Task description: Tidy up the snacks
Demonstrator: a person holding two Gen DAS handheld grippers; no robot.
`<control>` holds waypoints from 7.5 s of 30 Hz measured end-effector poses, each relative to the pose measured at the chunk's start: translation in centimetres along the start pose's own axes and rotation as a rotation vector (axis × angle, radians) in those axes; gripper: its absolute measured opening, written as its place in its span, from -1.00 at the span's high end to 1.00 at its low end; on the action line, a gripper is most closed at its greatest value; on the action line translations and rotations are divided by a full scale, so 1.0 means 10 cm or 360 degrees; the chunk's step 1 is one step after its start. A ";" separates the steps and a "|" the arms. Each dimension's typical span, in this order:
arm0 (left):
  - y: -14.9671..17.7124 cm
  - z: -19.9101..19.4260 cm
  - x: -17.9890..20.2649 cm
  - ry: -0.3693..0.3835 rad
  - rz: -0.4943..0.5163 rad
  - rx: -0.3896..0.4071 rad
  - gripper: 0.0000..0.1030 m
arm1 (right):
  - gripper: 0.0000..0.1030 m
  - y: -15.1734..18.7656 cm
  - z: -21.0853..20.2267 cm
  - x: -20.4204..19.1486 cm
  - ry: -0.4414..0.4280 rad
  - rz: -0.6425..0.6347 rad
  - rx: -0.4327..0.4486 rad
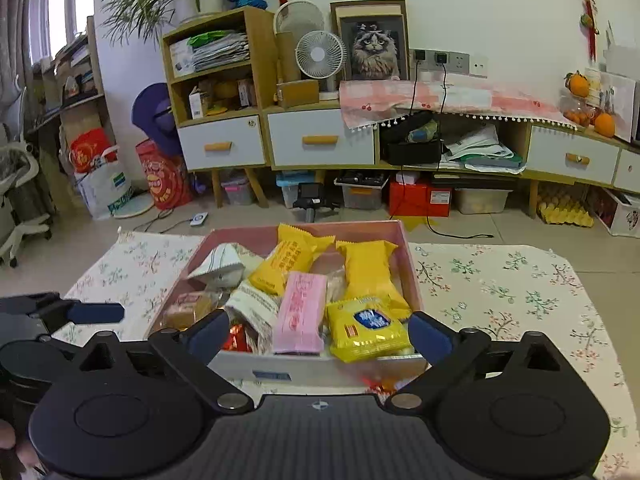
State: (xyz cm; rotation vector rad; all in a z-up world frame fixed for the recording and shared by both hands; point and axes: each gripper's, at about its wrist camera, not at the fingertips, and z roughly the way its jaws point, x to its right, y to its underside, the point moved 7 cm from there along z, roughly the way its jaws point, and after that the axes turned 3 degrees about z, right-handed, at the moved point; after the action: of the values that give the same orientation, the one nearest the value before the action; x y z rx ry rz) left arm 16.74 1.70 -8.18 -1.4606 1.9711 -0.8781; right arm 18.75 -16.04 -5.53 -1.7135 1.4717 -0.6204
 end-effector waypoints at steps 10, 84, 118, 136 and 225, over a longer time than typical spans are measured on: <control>0.16 -0.13 0.08 0.0011 0.0028 -0.0055 -0.90 | -0.53 0.21 -0.20 0.00 -0.0003 -0.0075 -0.0071; 0.19 0.66 1.35 0.0518 0.0464 0.0098 0.33 | 0.37 0.41 0.34 0.99 -0.0115 0.0357 -0.0242; 0.45 0.37 0.95 0.0425 0.0412 -0.0047 0.13 | 0.72 0.70 0.32 0.66 0.0022 -0.0161 -0.0344; 0.38 0.13 0.72 0.0362 0.0238 -0.0110 0.32 | 0.82 0.64 0.02 0.45 0.0000 -0.0154 -0.0357; 0.47 -0.81 0.13 -0.0281 -0.0235 -0.0257 -1.00 | -0.53 0.53 -0.69 -0.07 0.0300 0.0076 -0.0259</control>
State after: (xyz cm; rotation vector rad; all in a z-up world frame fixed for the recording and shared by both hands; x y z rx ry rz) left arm 7.52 2.92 -6.49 -1.7311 1.8572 -0.6371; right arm 10.08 -17.15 -5.78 -1.7763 1.7308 -0.6674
